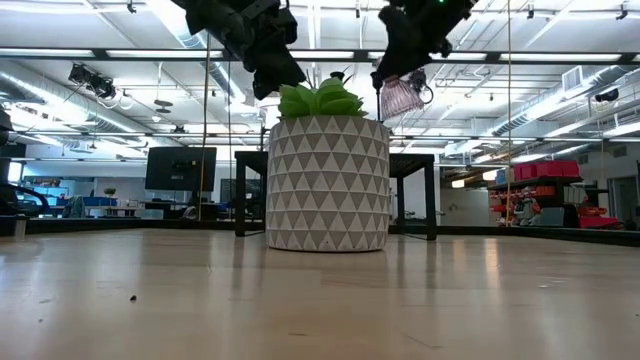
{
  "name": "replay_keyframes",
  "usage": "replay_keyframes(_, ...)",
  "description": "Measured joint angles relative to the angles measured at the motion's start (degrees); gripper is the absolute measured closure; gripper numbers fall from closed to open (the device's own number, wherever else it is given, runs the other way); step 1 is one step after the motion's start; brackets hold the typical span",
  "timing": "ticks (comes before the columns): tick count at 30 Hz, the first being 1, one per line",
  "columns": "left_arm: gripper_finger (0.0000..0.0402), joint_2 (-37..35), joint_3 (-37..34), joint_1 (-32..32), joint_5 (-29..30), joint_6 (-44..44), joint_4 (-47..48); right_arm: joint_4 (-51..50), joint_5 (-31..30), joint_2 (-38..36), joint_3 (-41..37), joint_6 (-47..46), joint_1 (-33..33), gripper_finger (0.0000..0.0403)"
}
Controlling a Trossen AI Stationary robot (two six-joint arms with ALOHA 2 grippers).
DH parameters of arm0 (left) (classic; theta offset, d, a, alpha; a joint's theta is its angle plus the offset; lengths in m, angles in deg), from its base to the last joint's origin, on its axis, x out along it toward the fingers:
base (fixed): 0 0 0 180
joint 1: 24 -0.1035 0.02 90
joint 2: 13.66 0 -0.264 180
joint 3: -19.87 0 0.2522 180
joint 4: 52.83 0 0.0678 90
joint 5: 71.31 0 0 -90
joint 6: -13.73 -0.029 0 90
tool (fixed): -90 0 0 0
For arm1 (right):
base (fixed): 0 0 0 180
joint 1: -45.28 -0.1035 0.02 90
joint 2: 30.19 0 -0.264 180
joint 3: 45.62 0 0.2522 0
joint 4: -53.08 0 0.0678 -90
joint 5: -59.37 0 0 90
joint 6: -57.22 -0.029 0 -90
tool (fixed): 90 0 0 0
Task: Pick & Place candle stick holders
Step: Put the pink glass candle holder on the shelf aligned with the other pink and green glass candle holders
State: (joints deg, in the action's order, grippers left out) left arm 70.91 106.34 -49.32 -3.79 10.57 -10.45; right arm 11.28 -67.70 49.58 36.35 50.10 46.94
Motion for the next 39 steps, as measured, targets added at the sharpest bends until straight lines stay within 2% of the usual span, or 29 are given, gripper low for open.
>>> replay_keyframes(7,0.0232,0.00,0.00,1.41,0.01,0.00,0.00,1.43,5.30,-0.02,-0.41,3.83,8.19,0.0282)
replay_keyframes(13,0.0232,0.00,0.00,2.39,1.92,-0.06,-0.04,10.48,15.86,-1.03,-4.96,6.69,15.46,0.0282)
replay_keyframes(16,0.0232,0.00,0.00,2.75,1.92,-0.35,-0.10,11.03,16.13,-1.28,-6.48,7.85,17.58,0.0282)
replay_keyframes(22,0.0232,0.00,0.00,2.82,1.92,-0.46,-1.54,17.07,23.73,-1.36,-9.94,8.92,20.98,0.0282)
replay_keyframes(31,0.0232,0.00,0.00,2.82,1.92,-0.52,-1.60,25.84,29.11,-1.60,-16.21,8.66,24.25,0.0281)
replay_keyframes(39,0.0232,0.00,0.00,2.77,1.97,-1.87,-2.27,26.31,29.63,-1.77,-16.57,9.09,24.80,0.0279)
